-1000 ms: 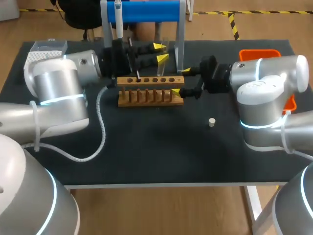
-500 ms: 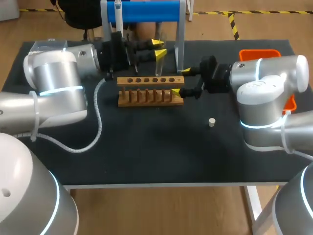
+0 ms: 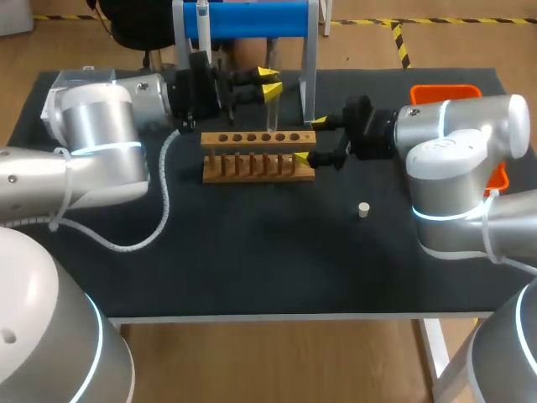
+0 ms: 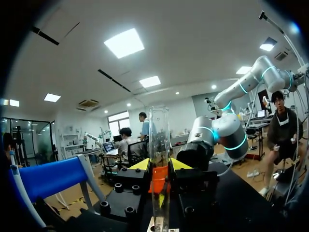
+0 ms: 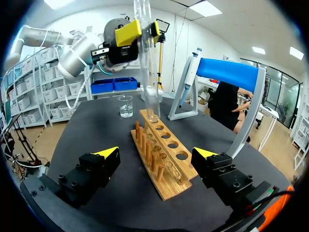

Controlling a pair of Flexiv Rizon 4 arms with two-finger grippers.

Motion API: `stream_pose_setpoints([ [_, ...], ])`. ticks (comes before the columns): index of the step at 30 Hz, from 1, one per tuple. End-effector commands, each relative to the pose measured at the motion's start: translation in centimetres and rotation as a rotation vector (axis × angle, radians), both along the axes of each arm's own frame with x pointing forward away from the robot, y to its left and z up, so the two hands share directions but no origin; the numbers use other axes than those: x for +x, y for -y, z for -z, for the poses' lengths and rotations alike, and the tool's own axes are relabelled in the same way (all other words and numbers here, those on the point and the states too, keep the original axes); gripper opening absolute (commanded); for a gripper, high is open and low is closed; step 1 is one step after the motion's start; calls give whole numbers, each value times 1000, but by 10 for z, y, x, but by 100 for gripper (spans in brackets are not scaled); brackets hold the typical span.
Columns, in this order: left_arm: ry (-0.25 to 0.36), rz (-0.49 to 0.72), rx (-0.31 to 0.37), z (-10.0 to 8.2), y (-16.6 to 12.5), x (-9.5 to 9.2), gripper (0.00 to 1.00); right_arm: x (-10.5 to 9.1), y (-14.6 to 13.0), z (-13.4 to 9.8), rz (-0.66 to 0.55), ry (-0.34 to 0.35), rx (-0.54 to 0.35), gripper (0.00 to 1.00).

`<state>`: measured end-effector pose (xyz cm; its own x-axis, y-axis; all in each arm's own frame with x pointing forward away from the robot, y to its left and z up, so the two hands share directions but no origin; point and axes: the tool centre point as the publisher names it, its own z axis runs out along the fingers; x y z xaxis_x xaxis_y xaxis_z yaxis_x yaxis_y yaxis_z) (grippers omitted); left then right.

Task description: Invert the test tube, pick up the pipette, mount the tip to pipette, aspirate from beaker and dispense into the tube, eject the tip, return the pipette, and cap with the stopper.

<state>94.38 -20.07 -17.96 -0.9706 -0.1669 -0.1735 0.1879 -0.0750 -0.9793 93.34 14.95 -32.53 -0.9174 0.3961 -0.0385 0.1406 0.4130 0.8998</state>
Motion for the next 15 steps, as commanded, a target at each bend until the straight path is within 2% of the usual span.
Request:
stream_pose_setpoints([
  [1,-5,32,-1,5,-2,7,0,0,0,0,1,0,0,100],
  [15,-22,61,-1,13,-4,13,0,0,0,0,1,0,0,100],
])
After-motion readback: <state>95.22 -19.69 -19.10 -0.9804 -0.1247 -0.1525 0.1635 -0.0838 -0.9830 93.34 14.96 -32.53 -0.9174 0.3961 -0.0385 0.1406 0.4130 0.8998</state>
